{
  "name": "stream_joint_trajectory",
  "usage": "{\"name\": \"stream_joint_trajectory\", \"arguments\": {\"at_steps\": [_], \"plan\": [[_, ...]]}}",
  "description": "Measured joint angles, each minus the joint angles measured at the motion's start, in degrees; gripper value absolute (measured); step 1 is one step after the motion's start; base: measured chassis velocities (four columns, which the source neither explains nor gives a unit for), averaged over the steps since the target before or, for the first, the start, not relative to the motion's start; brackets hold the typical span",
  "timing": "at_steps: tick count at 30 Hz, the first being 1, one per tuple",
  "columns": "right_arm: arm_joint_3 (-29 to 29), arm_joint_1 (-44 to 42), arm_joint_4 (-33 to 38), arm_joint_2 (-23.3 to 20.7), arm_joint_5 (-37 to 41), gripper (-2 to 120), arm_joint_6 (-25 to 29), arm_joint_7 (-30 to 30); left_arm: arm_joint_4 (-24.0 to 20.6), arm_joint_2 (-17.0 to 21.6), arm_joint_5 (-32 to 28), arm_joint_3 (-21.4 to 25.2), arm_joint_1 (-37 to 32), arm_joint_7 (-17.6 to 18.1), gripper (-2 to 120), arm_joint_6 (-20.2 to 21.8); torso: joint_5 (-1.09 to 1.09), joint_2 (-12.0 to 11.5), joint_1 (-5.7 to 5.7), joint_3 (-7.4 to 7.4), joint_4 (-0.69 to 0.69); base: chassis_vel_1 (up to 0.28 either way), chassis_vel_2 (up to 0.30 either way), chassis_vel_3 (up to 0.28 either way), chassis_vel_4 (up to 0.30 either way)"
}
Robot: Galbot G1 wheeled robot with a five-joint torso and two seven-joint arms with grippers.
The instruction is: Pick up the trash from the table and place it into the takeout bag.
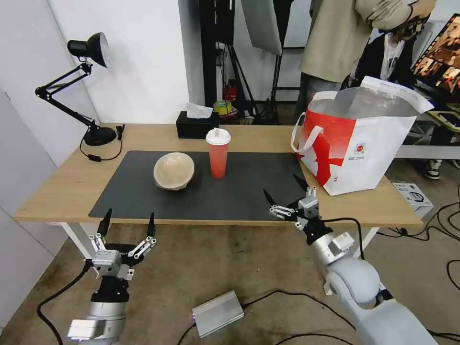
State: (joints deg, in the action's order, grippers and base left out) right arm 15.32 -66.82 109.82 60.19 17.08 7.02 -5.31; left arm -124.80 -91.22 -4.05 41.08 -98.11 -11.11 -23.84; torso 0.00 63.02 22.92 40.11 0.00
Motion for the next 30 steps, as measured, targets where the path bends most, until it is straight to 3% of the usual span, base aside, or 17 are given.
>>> {"name": "stream_joint_trajectory", "arguments": {"at_steps": [15, 30], "plan": [[-7.4, 12.8, -7.5, 1.3, 5.4, 100, -4.2, -1.3, -1.4, 0.0, 0.3, 0.4, 1.5, 0.5, 100, 1.8, -0.01, 0.0, 0.0, 0.0, 0.0, 0.0, 0.0, 0.0, 0.0], [-13.4, 20.4, -15.8, 4.8, 6.8, 100, -5.4, -1.3, 0.3, 0.0, 0.1, 1.0, 2.7, 0.5, 100, 2.2, -0.01, 0.0, 0.0, 0.0, 0.0, 0.0, 0.0, 0.0, 0.0]]}}
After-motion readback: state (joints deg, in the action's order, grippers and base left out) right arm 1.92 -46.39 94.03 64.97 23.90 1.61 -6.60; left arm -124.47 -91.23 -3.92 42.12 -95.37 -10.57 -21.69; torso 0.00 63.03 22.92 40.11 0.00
